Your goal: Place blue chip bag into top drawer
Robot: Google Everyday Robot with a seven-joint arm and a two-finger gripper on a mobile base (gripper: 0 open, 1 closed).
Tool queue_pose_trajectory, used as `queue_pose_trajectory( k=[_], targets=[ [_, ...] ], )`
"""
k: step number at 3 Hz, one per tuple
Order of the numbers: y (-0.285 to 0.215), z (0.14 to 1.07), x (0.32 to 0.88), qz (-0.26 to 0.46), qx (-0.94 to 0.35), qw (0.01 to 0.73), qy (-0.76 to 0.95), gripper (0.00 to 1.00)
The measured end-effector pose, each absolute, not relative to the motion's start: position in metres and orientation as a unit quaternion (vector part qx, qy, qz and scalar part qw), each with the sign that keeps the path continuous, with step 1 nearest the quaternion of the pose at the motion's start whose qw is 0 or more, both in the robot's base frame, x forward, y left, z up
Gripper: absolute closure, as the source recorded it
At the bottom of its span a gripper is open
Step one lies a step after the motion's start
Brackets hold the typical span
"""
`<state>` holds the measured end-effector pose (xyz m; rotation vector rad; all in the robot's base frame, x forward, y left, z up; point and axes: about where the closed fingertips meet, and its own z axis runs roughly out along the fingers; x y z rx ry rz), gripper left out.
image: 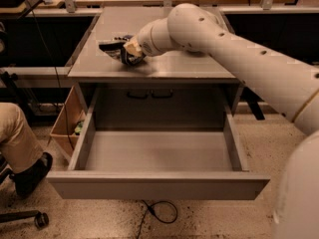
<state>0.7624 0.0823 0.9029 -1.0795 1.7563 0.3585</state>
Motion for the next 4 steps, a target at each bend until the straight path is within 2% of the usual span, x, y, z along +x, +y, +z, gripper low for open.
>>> queue_pose_trajectory(
  k=[3,4],
  targets=[
    [0.009,0.95,0.626,0.323,-0.476,0.549,0.606,1.0],
    [-0.003,0.956,0.611,0.324,-0.487,0.556,0.59,1.0]
  ],
)
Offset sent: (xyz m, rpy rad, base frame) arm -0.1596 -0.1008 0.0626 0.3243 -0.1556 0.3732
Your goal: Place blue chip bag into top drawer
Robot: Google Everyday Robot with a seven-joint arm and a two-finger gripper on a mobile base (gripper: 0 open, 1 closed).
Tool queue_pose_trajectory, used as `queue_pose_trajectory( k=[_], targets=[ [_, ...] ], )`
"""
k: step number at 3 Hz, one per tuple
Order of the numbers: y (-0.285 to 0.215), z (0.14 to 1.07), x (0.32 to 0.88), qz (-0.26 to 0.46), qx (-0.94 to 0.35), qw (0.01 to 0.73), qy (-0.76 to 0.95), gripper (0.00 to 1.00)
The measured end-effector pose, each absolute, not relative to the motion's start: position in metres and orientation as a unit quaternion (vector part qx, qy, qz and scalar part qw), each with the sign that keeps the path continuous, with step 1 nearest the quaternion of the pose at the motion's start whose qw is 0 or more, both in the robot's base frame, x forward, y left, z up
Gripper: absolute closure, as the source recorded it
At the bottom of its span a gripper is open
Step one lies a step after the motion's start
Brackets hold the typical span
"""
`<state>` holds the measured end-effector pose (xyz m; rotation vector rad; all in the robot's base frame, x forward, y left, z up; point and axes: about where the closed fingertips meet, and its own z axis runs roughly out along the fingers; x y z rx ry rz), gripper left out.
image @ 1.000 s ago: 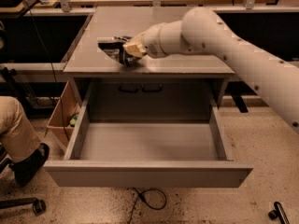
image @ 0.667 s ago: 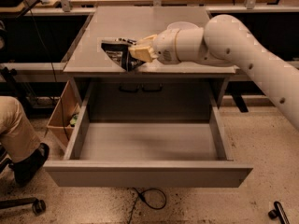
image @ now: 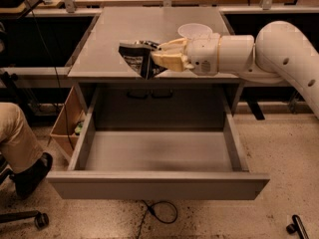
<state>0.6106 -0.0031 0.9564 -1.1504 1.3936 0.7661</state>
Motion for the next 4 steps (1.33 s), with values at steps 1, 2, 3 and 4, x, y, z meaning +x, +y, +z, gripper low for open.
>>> queue_pose_trajectory(
  k=[1,2,3,4],
  targets=[
    [-0.002,0.956,0.611,0.325,-0.487,0.555,0.59,1.0],
    [0.003,0.938,0.596,0.337,-0.51,0.535,0.584,1.0],
    [0.009,0.899,0.561,0.342,-0.556,0.498,0.571,1.0],
    [0.019,0.848,0.535,0.329,-0.602,0.458,0.566,1.0]
  ],
)
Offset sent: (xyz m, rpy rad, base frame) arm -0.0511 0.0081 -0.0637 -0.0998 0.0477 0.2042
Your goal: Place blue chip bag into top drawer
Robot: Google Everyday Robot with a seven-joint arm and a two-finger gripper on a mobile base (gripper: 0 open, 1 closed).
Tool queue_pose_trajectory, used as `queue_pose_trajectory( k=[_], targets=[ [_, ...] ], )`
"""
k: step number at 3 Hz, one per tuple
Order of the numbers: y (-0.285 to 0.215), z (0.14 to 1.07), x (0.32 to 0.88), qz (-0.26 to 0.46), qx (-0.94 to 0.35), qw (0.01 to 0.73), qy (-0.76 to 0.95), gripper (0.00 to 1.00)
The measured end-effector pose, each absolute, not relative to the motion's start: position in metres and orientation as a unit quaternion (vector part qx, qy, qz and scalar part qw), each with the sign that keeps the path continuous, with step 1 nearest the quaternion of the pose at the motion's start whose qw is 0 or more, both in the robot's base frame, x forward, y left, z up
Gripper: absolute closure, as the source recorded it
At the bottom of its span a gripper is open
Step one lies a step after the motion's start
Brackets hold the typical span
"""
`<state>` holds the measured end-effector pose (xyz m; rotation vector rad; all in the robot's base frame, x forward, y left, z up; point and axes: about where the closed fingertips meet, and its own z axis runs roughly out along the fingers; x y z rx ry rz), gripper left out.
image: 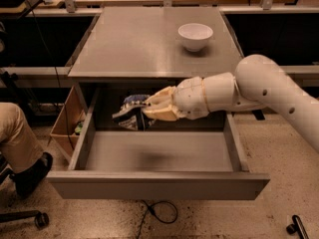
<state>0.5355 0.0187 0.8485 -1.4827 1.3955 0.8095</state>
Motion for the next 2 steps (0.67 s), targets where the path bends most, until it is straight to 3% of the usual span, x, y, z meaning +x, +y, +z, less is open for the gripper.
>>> queue_pose_trajectory(
  k=[2],
  targets=[
    [0.029,0.754,0.539,0.253,-0.668,0.387,0.583,1.0]
  ],
)
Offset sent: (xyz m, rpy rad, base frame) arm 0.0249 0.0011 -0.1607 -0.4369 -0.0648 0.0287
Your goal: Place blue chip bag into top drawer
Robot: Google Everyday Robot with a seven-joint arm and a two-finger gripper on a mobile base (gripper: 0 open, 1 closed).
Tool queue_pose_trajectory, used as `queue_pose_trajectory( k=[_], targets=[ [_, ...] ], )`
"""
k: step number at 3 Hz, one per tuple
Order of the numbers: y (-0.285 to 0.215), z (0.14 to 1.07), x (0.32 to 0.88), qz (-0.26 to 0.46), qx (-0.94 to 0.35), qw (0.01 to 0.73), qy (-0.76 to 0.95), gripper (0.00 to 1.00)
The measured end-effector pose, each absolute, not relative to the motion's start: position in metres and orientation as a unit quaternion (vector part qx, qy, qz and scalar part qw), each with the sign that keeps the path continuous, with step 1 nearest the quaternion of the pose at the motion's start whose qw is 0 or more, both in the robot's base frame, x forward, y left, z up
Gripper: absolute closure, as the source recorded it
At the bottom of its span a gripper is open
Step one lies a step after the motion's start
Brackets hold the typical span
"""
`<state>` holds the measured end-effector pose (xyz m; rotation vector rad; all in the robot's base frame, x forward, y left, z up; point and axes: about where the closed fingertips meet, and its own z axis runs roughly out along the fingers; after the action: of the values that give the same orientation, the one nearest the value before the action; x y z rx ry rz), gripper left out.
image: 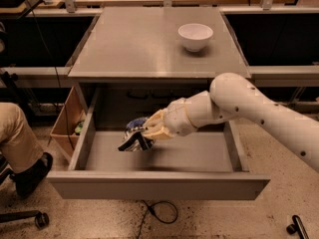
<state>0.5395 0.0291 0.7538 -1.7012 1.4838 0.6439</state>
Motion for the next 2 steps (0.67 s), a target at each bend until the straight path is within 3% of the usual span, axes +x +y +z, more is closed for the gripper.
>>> queue_pose_trajectory(
  k=[1,2],
  targets=[
    [0.022,0.716,0.559,0.213,-0.684,0.356,0.6,1.0],
    [0.022,0.699,0.573,0.195,-0.684,0.349,0.611,0.85]
  ],
)
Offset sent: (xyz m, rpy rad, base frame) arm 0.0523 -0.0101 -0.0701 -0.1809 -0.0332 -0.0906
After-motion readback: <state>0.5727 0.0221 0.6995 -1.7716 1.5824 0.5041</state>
